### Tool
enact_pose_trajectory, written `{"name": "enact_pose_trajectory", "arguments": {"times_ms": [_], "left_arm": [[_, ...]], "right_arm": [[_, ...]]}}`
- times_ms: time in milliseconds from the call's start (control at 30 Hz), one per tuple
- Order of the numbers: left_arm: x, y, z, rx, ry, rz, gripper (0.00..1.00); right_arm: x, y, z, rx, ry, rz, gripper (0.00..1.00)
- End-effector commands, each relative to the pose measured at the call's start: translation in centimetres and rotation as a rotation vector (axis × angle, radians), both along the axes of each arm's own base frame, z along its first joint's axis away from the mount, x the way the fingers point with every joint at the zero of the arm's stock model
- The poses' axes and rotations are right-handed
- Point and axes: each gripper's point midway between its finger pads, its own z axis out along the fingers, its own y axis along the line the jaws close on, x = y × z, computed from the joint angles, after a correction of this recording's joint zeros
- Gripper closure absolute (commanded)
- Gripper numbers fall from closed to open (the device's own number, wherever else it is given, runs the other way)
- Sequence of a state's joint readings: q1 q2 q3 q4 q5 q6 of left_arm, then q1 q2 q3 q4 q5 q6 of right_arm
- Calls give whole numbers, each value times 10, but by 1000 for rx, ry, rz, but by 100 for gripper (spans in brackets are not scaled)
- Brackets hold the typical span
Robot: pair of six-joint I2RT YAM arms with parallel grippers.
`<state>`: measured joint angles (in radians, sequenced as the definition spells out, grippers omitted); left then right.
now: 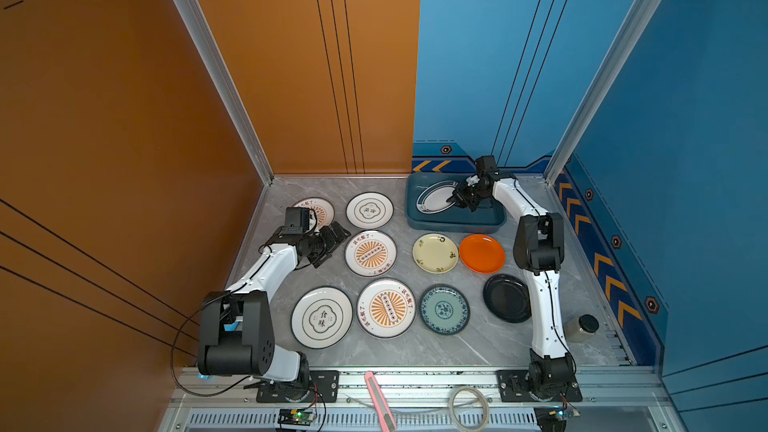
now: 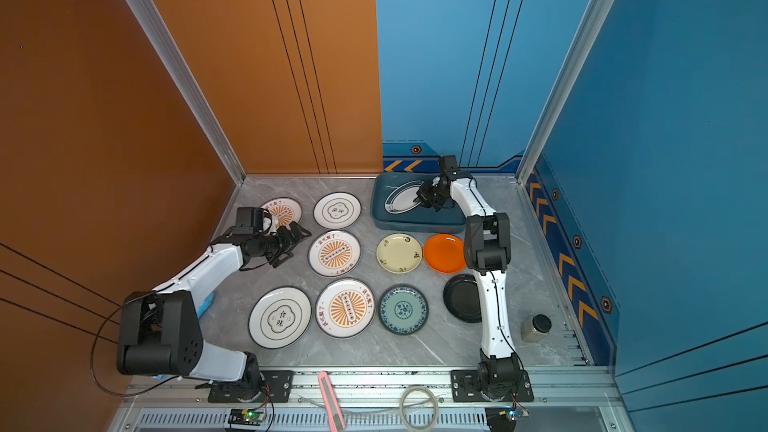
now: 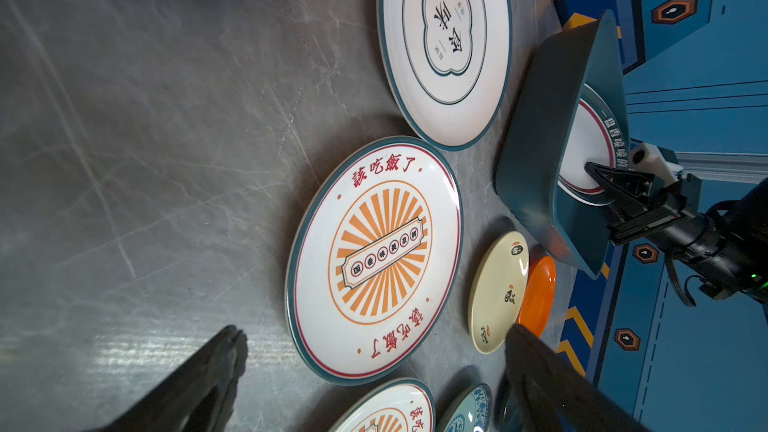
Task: Place the plates into the plastic bin on the countertop
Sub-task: 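Lower plate into teal bin with right gripper while left reaches to sunburst plate, then release plate in bin and withdraw right gripper while left grasps sunburst plate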
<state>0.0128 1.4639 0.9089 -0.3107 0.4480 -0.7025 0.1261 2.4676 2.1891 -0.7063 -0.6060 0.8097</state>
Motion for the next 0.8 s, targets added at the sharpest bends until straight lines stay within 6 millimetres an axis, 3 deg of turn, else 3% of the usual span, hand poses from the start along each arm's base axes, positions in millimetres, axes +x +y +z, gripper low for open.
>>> {"name": "enact_pose_trajectory", "arguments": {"times_ms": [0, 500, 667, 767], "left_arm": [[-7, -2, -18, 12, 44, -24, 0], [-1, -5, -45, 22, 95, -52, 3], [0, -7, -53, 27, 107, -63, 5], [1, -8, -58, 30, 113, -64, 6]], "right_arm": [[-10, 9, -22, -6, 76, 4, 89], [-19, 4, -50, -32, 149, -9, 57], [-20, -8, -38, -90, 127, -7, 49], [-26, -32, -25, -211, 115, -20, 47]]}}
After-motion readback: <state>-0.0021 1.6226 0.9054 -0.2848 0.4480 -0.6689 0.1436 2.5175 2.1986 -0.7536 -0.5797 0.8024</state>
